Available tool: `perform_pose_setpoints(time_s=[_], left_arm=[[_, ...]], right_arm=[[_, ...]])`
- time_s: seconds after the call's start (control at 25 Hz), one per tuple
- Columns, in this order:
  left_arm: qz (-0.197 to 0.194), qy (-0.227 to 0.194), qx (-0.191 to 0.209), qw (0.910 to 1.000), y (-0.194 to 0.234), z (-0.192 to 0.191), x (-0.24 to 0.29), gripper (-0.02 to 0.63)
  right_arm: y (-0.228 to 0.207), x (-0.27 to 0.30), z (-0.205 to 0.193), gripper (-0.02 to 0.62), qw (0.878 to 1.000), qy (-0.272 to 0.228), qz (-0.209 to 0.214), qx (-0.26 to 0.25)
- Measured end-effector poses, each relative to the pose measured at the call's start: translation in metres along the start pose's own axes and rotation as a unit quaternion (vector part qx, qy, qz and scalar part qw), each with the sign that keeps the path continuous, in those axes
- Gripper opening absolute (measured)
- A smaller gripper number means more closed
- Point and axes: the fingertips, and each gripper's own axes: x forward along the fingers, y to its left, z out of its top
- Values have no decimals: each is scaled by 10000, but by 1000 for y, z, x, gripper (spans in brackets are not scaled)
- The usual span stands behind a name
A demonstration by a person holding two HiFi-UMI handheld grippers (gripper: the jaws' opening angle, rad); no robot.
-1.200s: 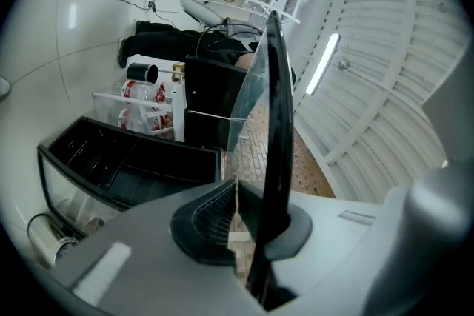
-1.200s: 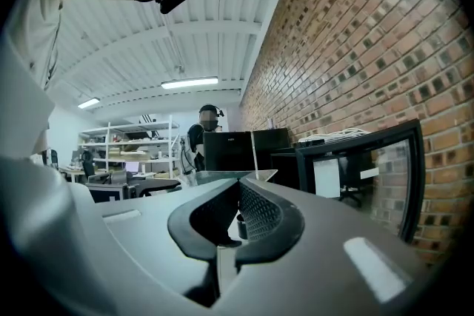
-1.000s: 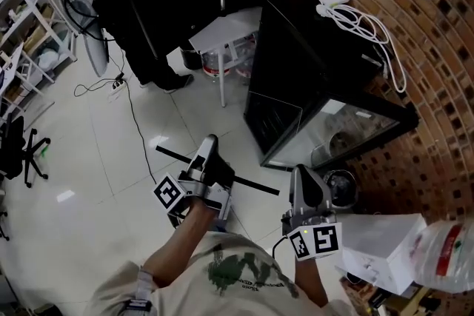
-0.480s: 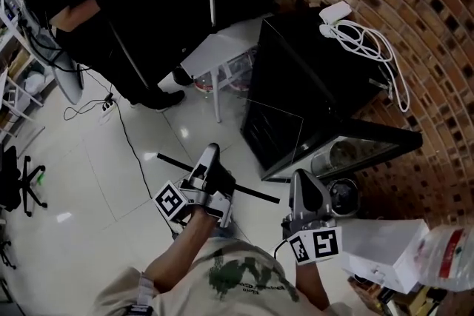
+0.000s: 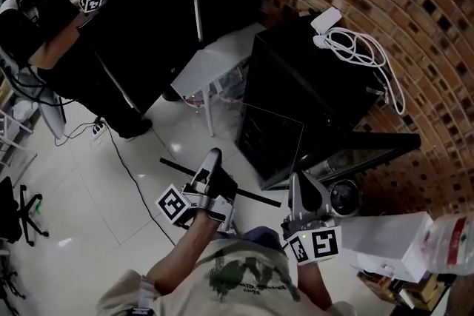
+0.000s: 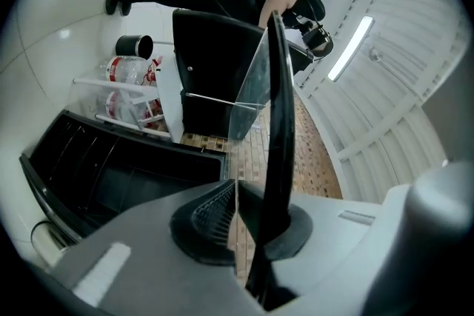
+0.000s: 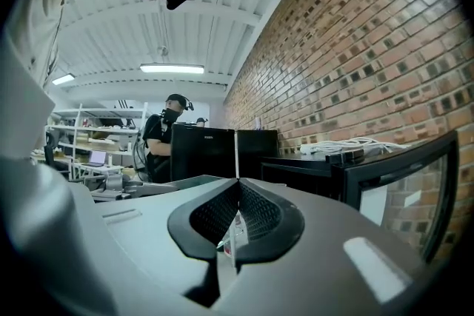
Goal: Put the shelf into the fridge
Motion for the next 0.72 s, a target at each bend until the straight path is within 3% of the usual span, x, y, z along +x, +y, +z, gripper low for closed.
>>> perform_pose_setpoints(time_s=[0.72], left_arm=[[110, 619, -88, 9980, 31, -7, 48, 21]], right_arm=[[-25, 8, -2, 0, 9984, -130, -557, -26]])
